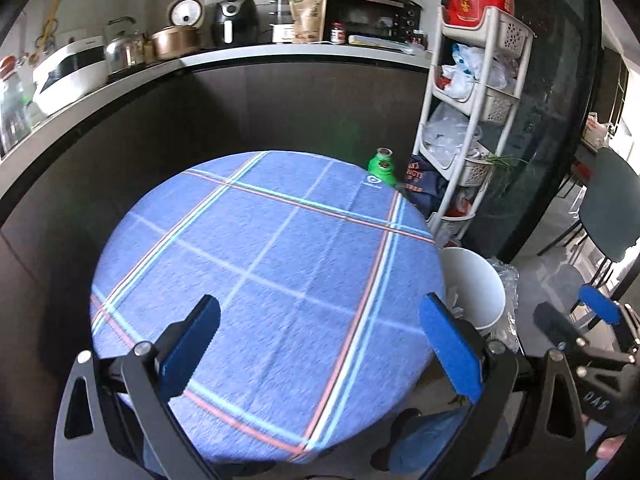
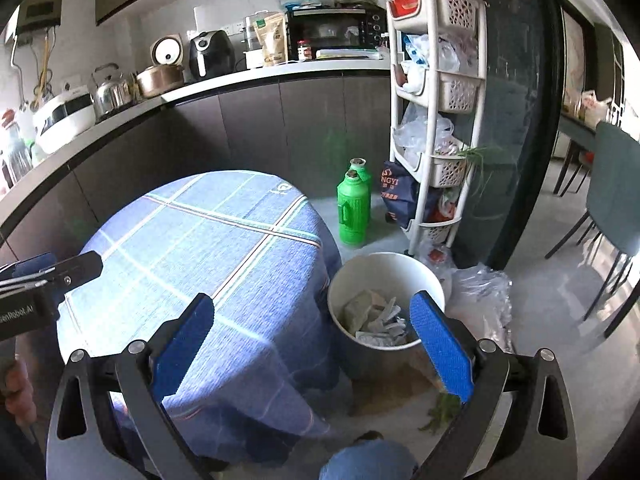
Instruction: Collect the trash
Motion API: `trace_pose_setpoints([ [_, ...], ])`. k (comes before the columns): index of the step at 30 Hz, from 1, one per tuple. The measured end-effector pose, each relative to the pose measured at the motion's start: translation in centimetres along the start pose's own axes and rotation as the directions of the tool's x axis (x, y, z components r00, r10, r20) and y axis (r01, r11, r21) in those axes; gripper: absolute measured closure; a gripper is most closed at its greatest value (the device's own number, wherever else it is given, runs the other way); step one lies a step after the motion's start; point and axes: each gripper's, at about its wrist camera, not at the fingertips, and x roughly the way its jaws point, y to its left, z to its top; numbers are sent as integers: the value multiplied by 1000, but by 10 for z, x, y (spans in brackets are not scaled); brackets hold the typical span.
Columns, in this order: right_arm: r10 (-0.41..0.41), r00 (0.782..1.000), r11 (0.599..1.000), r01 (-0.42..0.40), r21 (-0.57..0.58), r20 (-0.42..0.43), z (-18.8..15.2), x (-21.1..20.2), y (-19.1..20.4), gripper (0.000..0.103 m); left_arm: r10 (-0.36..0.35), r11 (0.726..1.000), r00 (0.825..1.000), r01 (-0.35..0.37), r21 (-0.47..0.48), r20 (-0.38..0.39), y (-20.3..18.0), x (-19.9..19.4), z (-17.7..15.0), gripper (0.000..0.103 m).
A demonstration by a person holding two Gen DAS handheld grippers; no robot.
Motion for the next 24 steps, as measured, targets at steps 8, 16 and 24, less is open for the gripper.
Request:
trace_pose_setpoints([
  [8, -22, 1000, 1000, 23, -18, 21, 0, -32, 23, 9, 21, 1000, 1000, -21, -1, 22, 27, -30, -16, 4],
  [16, -23, 999, 998, 24, -51, 28, -2, -46, 44, 9, -7, 1000, 999, 7, -2, 43, 32, -45, -20, 4],
  [24, -19, 999, 998, 20, -59, 29, -2, -47, 51, 9, -12, 1000, 999, 12, -14, 52, 37, -50, -21, 4],
])
